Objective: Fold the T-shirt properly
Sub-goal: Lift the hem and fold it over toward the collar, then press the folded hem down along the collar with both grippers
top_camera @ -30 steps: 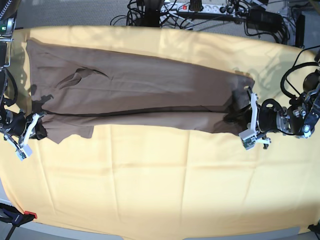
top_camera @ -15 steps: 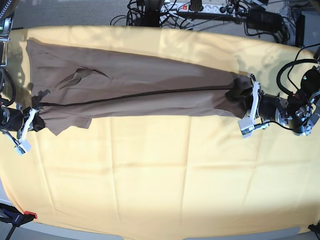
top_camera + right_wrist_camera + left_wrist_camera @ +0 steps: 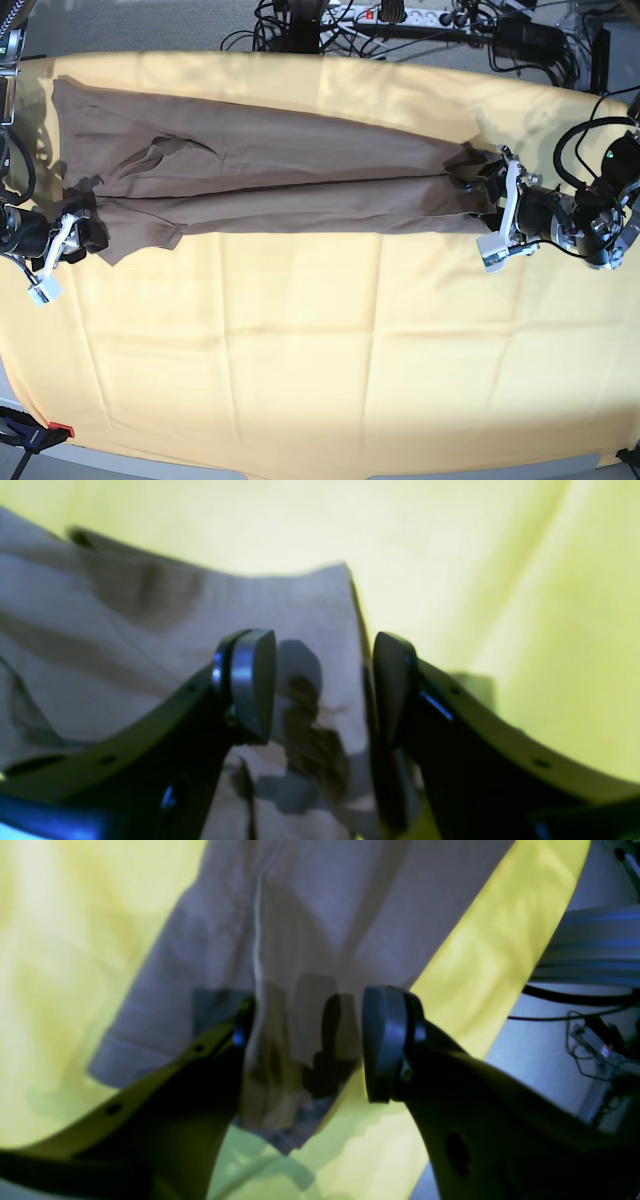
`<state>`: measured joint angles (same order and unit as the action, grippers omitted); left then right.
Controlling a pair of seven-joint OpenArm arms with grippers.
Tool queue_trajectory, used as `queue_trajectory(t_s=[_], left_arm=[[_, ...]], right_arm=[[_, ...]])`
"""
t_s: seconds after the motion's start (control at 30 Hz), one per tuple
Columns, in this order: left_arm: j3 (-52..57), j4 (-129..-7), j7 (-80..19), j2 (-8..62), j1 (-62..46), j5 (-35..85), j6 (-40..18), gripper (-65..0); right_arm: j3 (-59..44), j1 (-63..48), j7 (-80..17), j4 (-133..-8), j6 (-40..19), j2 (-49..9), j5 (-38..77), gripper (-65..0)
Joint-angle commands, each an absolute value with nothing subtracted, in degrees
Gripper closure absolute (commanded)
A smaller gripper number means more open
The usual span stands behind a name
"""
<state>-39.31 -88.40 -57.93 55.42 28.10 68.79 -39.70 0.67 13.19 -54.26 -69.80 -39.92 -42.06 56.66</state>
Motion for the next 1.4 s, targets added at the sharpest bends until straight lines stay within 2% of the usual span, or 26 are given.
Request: queue_trajectory(t_s=[0.0, 0.13, 0.3, 0.4, 0.43, 0.47, 0.57, 0.6, 0.8, 0.97, 1.13, 1.37], left_arm=[[-38.57, -88.86, -57.39, 56.51, 28.36, 69.73, -40.00, -30.1], [-38.57, -88.86, -57.43, 56.49, 25.15, 69.73, -40.00, -30.1], [-38.57, -88.86, -57.25, 56.49, 22.48, 69.73, -40.00, -30.1], [-38.57, -88.86, -57.30, 56.51, 22.22, 69.73, -40.00, -30.1], [-38.57, -88.86, -57.28, 56.51, 22.24, 69.73, -40.00, -30.1], [-38.57, -88.86, -57.25, 56.51, 22.24, 69.73, -40.00, -30.1], [-38.57, -88.86, -57.25, 56.51, 22.24, 69.76, -40.00, -30.1], [-38.57, -88.86, -57.25, 56.51, 22.24, 69.73, -40.00, -30.1], [-38.57, -88.86, -57.06, 56.51, 22.24, 69.69, -40.00, -30.1], [-38.57, -88.86, -57.06, 56.51, 22.24, 69.71, -40.00, -30.1], [-38.57, -88.86, -57.06, 56.51, 22.24, 69.49, -40.00, -30.1], [-38.57, -88.86, -57.08, 56.51, 22.24, 69.28, -40.00, -30.1]], right_arm=[[0.12, 14.59, -53.21, -70.70, -40.00, -43.05, 58.11, -33.2], [0.12, 14.59, -52.66, -70.70, -40.00, -40.86, 53.47, -33.2], [0.12, 14.59, -47.55, -70.67, -40.00, -38.54, 43.35, -33.2], [0.12, 14.61, -47.13, -70.67, -40.00, -38.44, 43.42, -32.6], [0.12, 14.61, -47.13, -70.67, -40.00, -38.44, 43.86, -30.2], [0.12, 14.59, -47.16, -70.67, -40.00, -38.41, 44.49, -25.0], [0.12, 14.61, -47.16, -70.67, -40.00, -38.44, 45.21, -1.1], [0.12, 14.61, -47.16, -70.67, -40.00, -38.44, 45.21, 0.0], [-0.10, 14.61, -48.10, -70.78, -40.00, -39.44, 49.28, 0.0], [-0.10, 14.31, -55.22, -71.92, -40.00, -40.21, 56.38, 0.0], [-0.10, 9.21, -56.64, -81.84, -40.00, -41.19, 57.01, 0.0], [-0.10, 1.32, -56.62, -95.48, -40.00, -45.47, 55.51, 0.0]])
